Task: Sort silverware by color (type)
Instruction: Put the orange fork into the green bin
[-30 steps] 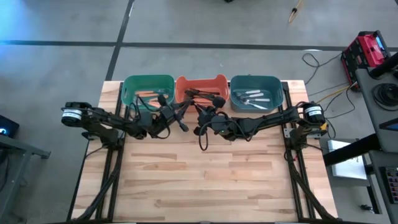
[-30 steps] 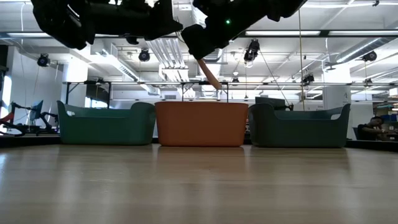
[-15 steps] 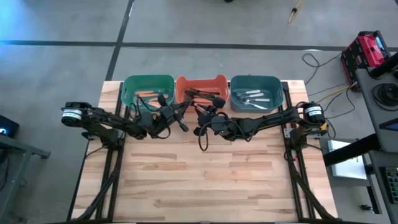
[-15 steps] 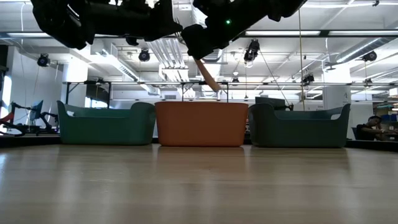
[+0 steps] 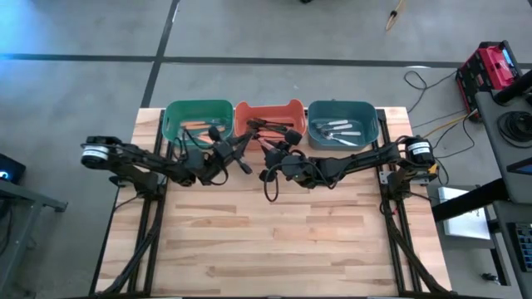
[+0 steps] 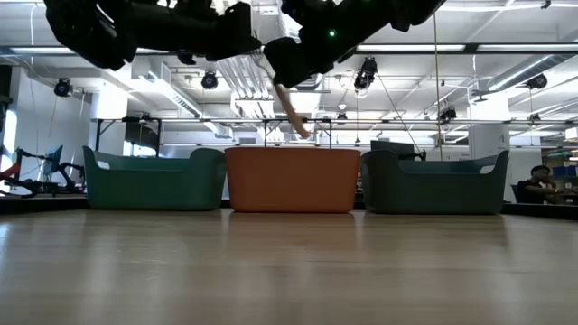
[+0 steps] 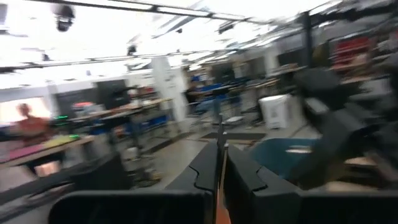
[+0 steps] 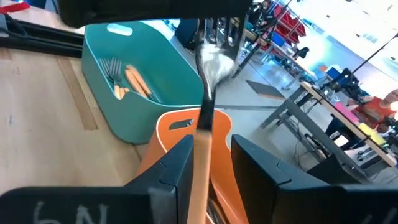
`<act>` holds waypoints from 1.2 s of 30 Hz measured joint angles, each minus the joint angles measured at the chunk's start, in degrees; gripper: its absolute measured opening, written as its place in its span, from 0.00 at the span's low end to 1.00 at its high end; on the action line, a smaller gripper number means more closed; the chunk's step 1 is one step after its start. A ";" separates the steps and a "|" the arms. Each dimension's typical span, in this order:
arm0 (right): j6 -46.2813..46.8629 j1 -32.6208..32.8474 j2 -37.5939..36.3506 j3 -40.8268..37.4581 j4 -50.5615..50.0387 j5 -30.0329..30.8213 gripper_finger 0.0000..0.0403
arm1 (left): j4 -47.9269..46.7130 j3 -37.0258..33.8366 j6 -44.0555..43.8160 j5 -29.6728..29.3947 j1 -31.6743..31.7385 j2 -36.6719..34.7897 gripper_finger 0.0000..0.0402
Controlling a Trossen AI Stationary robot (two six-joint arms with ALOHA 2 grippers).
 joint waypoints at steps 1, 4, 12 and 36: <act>0.32 0.10 -0.15 0.00 0.00 0.01 0.25 | 0.04 0.00 1.21 -1.69 -0.02 -0.38 0.00; 0.83 0.11 -0.78 0.00 0.02 0.01 0.25 | -0.58 0.00 4.96 -6.08 0.21 -2.36 0.00; 0.24 0.11 -3.41 0.00 0.01 0.03 0.25 | -4.06 0.00 21.95 -17.84 3.59 -11.06 0.00; 1.77 -0.05 -3.88 -0.02 -2.20 0.05 0.25 | -38.85 -1.14 -13.40 5.25 44.18 -21.29 0.00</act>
